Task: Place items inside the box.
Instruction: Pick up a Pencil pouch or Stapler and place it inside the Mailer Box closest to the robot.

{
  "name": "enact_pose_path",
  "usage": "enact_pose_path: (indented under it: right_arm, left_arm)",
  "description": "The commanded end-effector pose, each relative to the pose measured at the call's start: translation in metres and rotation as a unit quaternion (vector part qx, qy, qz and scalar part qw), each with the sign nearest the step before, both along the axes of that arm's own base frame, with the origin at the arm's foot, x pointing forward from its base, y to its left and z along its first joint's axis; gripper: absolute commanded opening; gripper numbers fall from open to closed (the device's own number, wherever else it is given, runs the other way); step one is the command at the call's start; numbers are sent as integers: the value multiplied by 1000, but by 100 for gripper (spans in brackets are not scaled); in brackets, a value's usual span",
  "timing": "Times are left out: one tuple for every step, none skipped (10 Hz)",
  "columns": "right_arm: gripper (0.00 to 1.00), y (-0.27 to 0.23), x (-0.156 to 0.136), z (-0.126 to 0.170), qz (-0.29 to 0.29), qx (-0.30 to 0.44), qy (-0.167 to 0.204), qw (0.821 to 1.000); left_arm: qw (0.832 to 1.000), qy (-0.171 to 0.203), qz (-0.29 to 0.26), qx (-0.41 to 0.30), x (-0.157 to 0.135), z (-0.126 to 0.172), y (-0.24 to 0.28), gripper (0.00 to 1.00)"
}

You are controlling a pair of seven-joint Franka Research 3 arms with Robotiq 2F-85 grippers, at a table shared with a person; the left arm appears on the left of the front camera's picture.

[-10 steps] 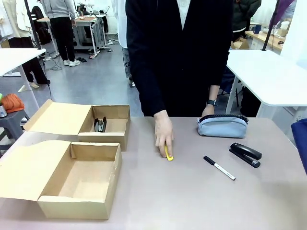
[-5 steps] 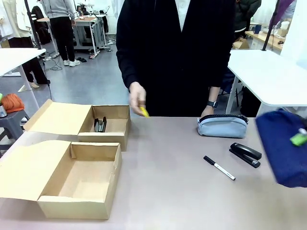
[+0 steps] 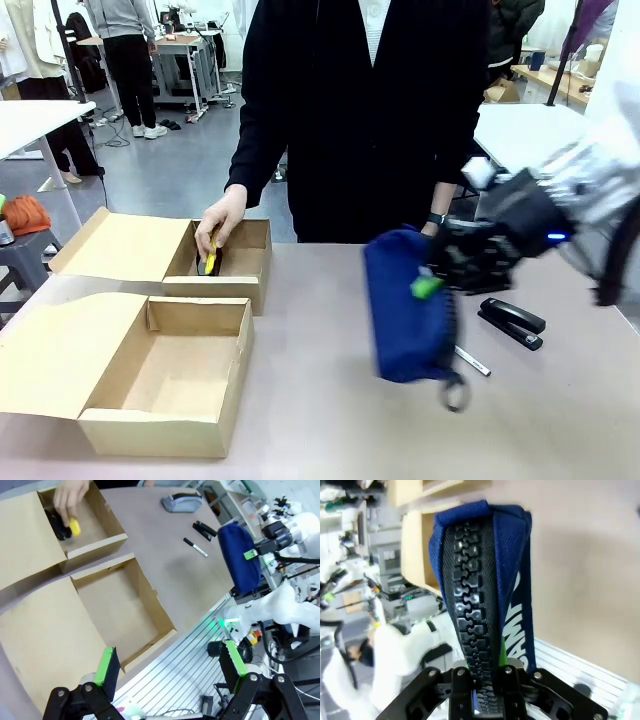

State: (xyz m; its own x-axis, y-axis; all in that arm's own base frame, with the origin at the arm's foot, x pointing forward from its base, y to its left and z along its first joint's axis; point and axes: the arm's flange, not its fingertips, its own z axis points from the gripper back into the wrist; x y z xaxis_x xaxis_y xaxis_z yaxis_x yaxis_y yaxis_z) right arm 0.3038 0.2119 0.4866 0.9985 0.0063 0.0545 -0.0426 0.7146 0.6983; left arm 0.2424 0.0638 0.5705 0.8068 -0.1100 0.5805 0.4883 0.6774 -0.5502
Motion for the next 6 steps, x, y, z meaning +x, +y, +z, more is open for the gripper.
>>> enact_pose_path:
  right_arm:
    - [9,65,24,9,-38,30,-46,998]
    - [9,92,17,-2,66,-11,-67,996]
    - [9,41,3,5,-15,13,-19,1000]
    - [9,41,3,5,-15,13,-19,1000]
    - [9,41,3,5,-15,13,-19,1000]
    - [9,75,6,2,5,11,-31,999]
  left_arm:
    - [1000,-11,-5,-7,1,0,-1,100]
    - [1000,-11,-5,-7,1,0,-1,100]
    - [1000,-11,-5,-7,1,0,-1,100]
    - [1000,-11,-5,-7,1,0,-1,100]
    - [1000,-11,-5,-7,1,0,-1,100]
    - [1000,-11,-5,-7,1,0,-1,100]
